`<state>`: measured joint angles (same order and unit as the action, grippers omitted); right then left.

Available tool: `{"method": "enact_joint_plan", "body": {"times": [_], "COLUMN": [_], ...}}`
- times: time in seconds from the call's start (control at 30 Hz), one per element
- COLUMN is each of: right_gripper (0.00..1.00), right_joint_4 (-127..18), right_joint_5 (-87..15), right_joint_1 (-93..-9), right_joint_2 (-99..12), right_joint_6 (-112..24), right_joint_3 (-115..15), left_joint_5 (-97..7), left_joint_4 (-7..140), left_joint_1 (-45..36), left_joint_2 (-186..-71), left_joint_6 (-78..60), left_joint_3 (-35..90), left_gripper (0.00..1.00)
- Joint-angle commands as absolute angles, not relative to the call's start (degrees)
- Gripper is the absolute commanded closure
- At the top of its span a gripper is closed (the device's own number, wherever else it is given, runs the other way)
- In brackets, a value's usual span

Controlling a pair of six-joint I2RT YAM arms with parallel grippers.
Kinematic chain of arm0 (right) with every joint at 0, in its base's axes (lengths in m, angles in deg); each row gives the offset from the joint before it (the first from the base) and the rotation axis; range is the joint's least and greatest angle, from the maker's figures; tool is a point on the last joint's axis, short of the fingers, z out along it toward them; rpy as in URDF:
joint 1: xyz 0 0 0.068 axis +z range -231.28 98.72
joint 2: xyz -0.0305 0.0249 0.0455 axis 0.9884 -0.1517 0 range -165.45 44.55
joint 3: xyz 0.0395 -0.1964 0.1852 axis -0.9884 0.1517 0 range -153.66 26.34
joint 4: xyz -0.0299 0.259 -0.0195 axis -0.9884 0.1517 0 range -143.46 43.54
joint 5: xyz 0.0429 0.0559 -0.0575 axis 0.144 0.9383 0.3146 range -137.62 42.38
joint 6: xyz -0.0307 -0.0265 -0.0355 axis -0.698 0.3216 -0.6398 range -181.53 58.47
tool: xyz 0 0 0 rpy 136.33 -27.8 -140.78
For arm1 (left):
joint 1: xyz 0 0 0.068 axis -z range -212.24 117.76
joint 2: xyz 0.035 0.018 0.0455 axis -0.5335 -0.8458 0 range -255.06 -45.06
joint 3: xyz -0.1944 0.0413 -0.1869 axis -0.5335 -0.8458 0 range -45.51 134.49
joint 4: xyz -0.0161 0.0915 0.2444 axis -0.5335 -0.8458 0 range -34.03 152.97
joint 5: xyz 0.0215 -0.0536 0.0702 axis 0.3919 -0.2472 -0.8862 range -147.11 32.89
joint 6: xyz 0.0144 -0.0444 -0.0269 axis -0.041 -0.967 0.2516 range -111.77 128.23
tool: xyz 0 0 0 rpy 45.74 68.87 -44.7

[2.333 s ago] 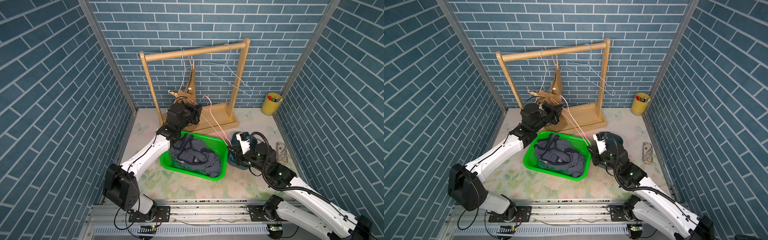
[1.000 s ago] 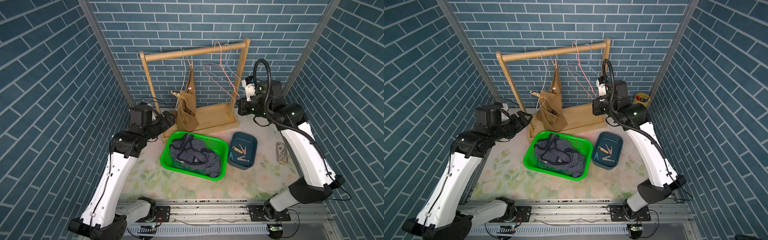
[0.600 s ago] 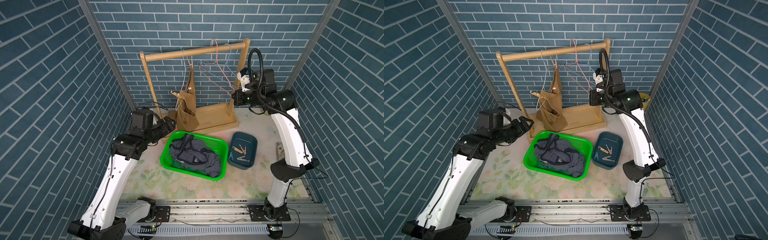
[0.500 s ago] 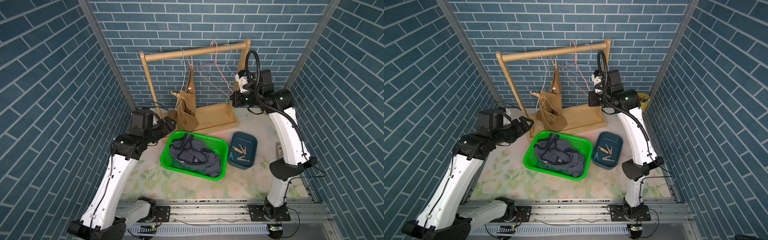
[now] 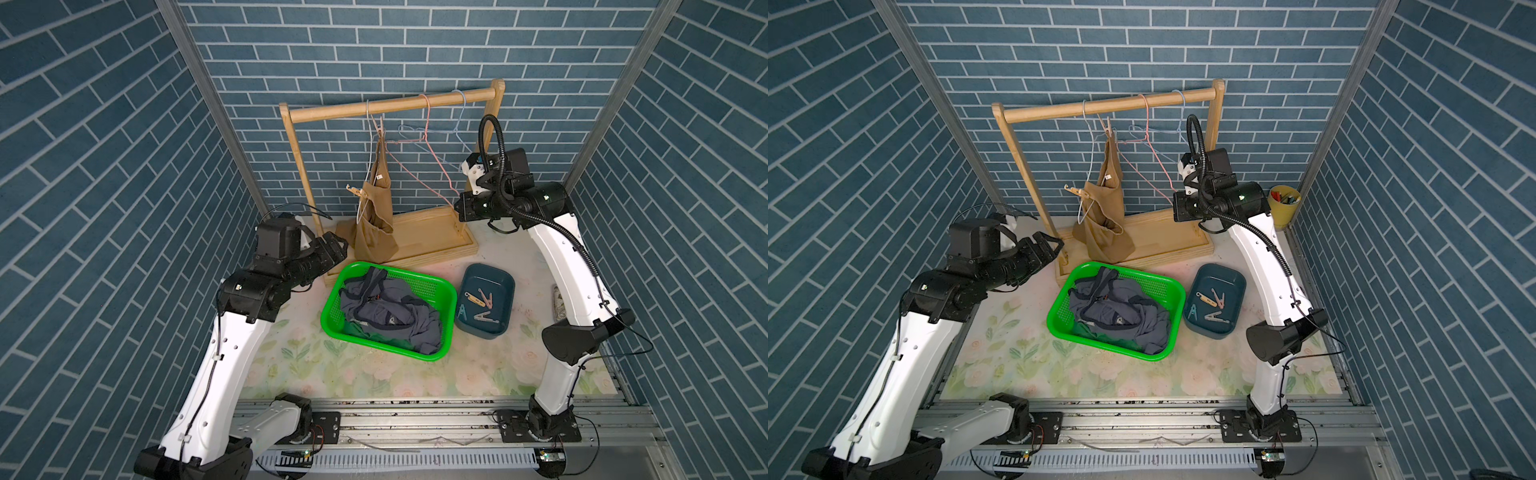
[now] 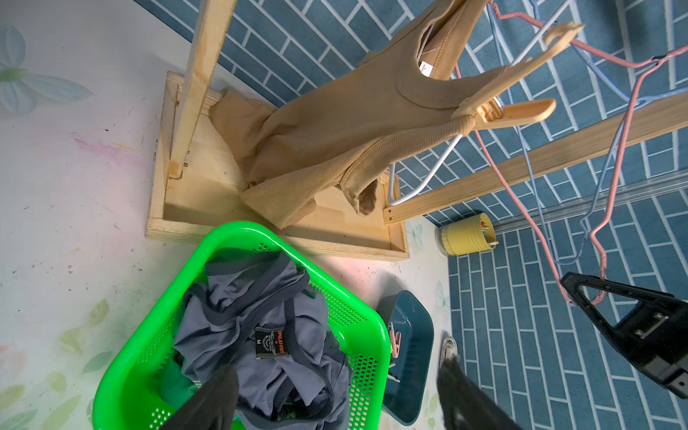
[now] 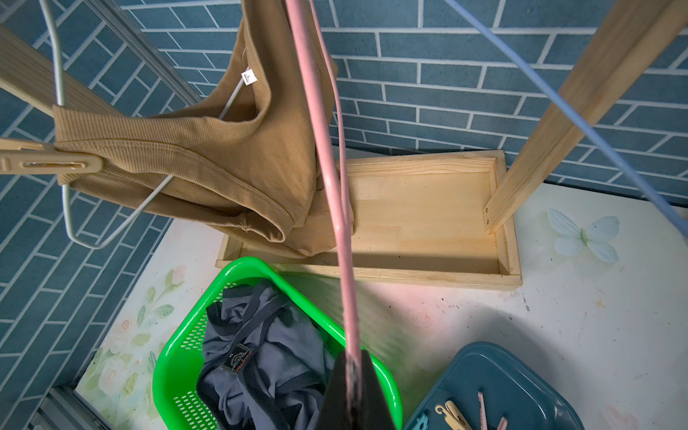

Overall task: Remove the clothespins securing tank tops to the hanger
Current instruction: Place the hanger on the clothesline.

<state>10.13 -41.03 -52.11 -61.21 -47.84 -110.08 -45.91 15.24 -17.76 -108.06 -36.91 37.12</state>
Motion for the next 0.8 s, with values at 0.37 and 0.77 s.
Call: {"method": "enact_joint_plan", "body": {"times": [0.37,0.77], "right_gripper": [0.5,0.38], "right_joint_4": [12.2,7.5], "right_joint_5": [-44.4,-56.5], "right_joint_1": [-52.4,-36.2], "right_joint_2": [-51.7,-40.5], "right_joint_6": [-44.7,-39.5], "right_joint_3": [-98.8,-88.3], "left_joint_5": [-47.0,-55.4], "left_joint_4": [14.7,9.2], "left_joint_1": [-18.4,-18.6], "left_joint_2": [-106.9,-106.2], "left_joint_6": [-35.8,-30.2], "left_joint_3": [36.5,41.7], "left_gripper": [0.15,0.14]}}
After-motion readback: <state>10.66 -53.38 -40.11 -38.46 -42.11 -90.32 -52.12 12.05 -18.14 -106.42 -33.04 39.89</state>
